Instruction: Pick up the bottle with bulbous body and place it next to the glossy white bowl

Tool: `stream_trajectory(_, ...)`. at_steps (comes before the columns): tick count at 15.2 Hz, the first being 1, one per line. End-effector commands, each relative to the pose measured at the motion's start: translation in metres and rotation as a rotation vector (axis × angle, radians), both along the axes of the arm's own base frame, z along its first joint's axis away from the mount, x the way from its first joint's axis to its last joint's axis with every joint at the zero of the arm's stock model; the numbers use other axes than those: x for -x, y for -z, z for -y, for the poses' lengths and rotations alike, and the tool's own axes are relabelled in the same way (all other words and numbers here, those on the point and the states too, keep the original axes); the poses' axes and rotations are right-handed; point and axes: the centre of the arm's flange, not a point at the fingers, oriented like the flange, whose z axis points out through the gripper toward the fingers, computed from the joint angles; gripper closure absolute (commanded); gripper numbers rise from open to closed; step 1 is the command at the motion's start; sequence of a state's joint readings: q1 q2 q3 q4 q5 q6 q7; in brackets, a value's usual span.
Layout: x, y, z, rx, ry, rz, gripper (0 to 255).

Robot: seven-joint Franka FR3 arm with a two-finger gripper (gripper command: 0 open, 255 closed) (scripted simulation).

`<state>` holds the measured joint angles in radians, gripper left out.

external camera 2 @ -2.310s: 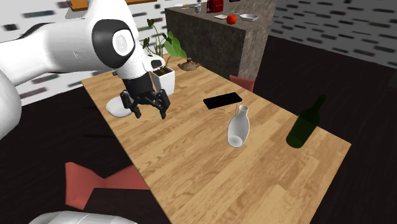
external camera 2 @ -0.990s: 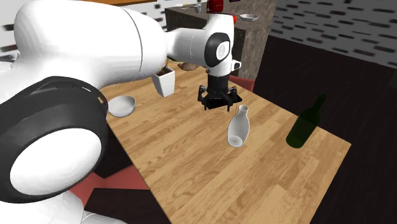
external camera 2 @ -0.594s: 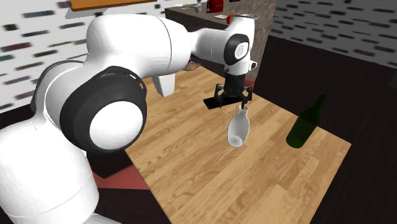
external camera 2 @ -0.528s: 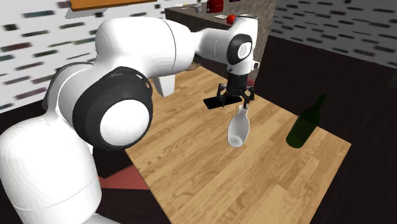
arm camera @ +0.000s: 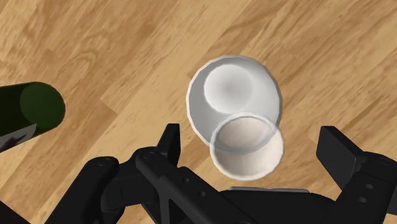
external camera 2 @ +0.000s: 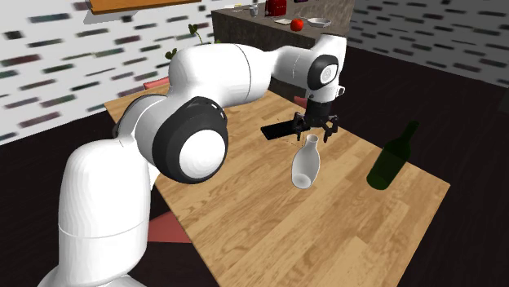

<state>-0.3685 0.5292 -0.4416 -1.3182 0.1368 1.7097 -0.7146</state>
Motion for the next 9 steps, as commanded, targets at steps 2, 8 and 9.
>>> stream_trajectory(2, 0.002, 0.016, 0.001, 0.0, 0.0, 0.0, 0)
stream_trajectory(8, 0.003, 0.024, 0.001, 0.0, 0.0, 0.0, 0)
stream_trajectory(9, 0.003, 0.024, 0.001, 0.0, 0.0, 0.0, 0)
